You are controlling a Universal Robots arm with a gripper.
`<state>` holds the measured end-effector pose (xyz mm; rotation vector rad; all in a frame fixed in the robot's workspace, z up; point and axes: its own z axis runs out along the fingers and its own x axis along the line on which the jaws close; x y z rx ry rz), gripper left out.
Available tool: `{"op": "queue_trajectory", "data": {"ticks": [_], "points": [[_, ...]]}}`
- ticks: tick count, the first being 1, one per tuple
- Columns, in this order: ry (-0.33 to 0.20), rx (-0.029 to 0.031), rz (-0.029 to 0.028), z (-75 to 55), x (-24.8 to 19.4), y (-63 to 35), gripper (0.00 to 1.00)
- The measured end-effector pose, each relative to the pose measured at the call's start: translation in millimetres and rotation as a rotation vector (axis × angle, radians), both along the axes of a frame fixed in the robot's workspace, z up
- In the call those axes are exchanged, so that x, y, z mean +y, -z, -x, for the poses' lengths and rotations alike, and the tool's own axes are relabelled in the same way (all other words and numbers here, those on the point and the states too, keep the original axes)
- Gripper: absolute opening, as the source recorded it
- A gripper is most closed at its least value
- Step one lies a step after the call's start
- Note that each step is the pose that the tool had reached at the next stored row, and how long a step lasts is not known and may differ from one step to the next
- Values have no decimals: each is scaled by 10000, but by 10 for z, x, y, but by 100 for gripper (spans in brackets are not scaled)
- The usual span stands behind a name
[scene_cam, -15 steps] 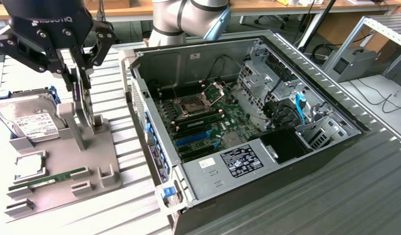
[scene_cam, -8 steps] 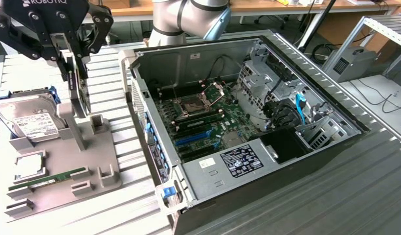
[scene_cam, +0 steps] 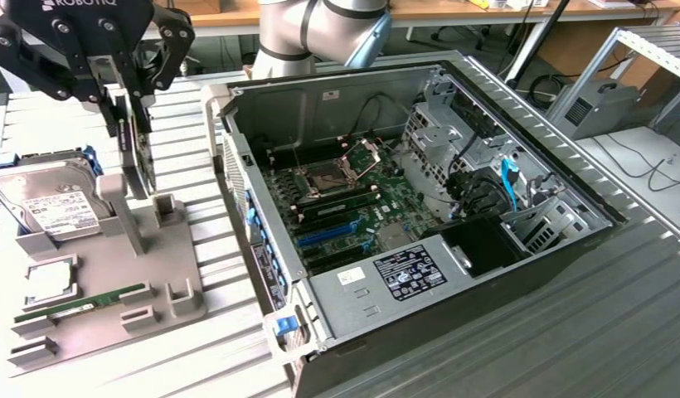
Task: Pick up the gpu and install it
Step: 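Pick up the gpu and move the gpu toward the slot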
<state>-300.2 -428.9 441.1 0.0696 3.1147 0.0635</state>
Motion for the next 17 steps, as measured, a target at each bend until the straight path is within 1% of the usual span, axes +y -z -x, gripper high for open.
{"op": "queue_trajectory", "data": {"ticks": [2,3,4,6,10,11,13,14,15,16,17], "points": [[-1,-1,-1,-226,0,1,27],[0,0,0,-405,0,0,27],[0,-1,0,-504,0,1,27],[-1,0,0,-649,0,0,27],[1,0,-1,-771,1,0,27],[1,0,0,-952,1,0,27],[-1,0,0,-1236,2,0,27],[-1,-1,0,-1424,2,0,27],[0,0,0,-1575,3,0,27],[1,-1,0,-1657,2,0,27],[1,0,0,-1692,2,0,27]]}}
